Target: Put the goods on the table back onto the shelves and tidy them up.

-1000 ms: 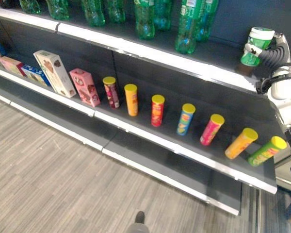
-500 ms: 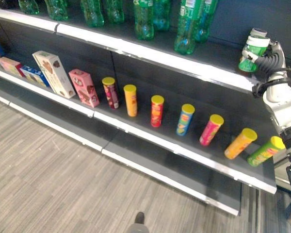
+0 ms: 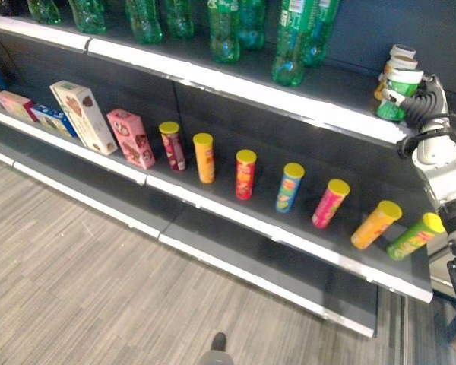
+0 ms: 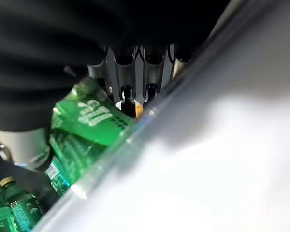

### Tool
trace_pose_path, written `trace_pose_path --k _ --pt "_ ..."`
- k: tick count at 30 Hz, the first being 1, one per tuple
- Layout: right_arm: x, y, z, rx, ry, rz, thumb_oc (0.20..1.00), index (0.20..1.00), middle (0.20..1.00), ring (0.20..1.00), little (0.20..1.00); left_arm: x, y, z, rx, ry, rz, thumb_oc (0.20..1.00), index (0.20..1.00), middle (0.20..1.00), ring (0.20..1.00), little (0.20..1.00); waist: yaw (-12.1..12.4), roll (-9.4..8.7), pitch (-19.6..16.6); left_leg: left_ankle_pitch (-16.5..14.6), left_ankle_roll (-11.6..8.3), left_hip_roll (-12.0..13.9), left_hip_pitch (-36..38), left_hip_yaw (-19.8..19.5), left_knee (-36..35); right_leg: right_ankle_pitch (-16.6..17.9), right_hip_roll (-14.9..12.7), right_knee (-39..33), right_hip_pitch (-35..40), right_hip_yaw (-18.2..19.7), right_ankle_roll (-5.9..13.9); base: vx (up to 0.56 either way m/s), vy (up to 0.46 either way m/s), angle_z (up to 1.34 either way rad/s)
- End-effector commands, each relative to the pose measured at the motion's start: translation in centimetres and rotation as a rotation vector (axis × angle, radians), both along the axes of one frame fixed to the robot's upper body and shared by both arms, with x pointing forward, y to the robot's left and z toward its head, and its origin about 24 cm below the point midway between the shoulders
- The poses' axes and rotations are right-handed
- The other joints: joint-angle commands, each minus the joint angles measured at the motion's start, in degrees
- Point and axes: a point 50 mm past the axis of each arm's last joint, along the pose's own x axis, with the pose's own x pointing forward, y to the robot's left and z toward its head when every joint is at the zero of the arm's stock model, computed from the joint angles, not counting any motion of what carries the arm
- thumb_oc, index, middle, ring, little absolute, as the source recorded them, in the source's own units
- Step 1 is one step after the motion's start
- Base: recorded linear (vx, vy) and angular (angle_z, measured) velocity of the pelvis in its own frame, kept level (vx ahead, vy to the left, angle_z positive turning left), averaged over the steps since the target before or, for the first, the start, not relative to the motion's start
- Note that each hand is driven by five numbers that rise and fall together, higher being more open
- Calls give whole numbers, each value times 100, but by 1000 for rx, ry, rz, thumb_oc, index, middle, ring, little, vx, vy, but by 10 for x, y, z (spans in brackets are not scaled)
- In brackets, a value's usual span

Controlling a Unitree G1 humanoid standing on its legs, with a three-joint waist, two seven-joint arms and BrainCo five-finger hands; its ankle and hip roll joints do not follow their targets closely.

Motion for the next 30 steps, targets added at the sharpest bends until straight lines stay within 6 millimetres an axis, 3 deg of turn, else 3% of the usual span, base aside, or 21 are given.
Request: trace_pose_path --k 1,2,13,15,19,20,21,24,25,26,30 --pt "4 12 41 -56 -114 4 915 915 915 915 915 7 9 3 38 0 -26 1000 1000 1000 1000 1000 47 8 31 -560 -245 197 373 441 55 -195 -82 111 -187 204 13 0 0 0" --pt "4 12 41 -56 -114 4 1000 1000 1000 1000 1000 7 9 3 38 0 -26 1000 1000 1000 1000 1000 47 8 31 -560 -245 197 373 441 55 -195 -82 111 -187 204 13 0 0 0" --pt "-1 10 49 -54 -171 -16 1000 1000 1000 1000 1000 6 8 2 38 7 -28 1000 1000 1000 1000 1000 18 20 11 -591 -231 193 403 456 55 -181 -102 112 -182 218 19 0 0 0" --pt "-7 8 59 -52 -235 -27 1000 1000 1000 1000 1000 8 8 3 41 1 -32 1000 1000 1000 1000 1000 -13 30 10 -607 -224 193 418 471 55 -181 -103 112 -185 233 20 0 0 0" --pt "-36 10 85 -62 -452 -6 1000 1000 1000 1000 1000 10 7 3 53 1 -23 1000 1000 1000 1000 1000 -147 62 3 -654 -206 188 456 524 55 -166 -110 106 -200 273 39 3 16 -4" --pt "-37 9 84 -61 -451 -9 1000 1000 1000 1000 1000 10 8 3 55 2 -24 1000 1000 1000 1000 1000 -137 53 0 -655 -206 189 458 524 55 -166 -110 107 -198 272 39 7 27 -4" --pt "-56 16 88 -74 -545 43 1000 1000 1000 1000 1000 10 6 2 57 3 -9 1000 1000 1000 1000 1000 -247 76 4 -678 -196 189 476 561 55 -161 -115 107 -216 304 45 10 29 -6" --pt "-94 22 84 -48 -656 179 1000 1000 1000 1000 1000 5 3 0 54 21 9 1000 1000 1000 1000 1000 -435 67 -12 -720 -184 203 515 636 55 -154 -121 107 -252 371 61 17 25 -5" --pt "-95 21 82 -46 -653 176 1000 1000 1000 1000 1000 5 4 1 57 24 6 1000 1000 1000 1000 1000 -418 52 -22 -721 -184 204 515 636 55 -154 -120 107 -252 370 62 3 22 -13" --pt "-116 23 77 -35 -681 270 1000 1000 1000 1000 1000 2 3 0 45 29 5 1000 1000 1000 1000 1000 -524 37 -29 -734 -181 213 534 691 55 -142 -119 111 -284 420 72 2 26 -22" --pt "-143 22 58 87 -636 503 1000 1000 1000 1000 1000 0 5 0 23 30 -5 1000 1000 1000 1000 1000 -728 2 -43 -769 -163 237 575 842 55 -114 -123 124 -371 563 101 -3 21 -29"
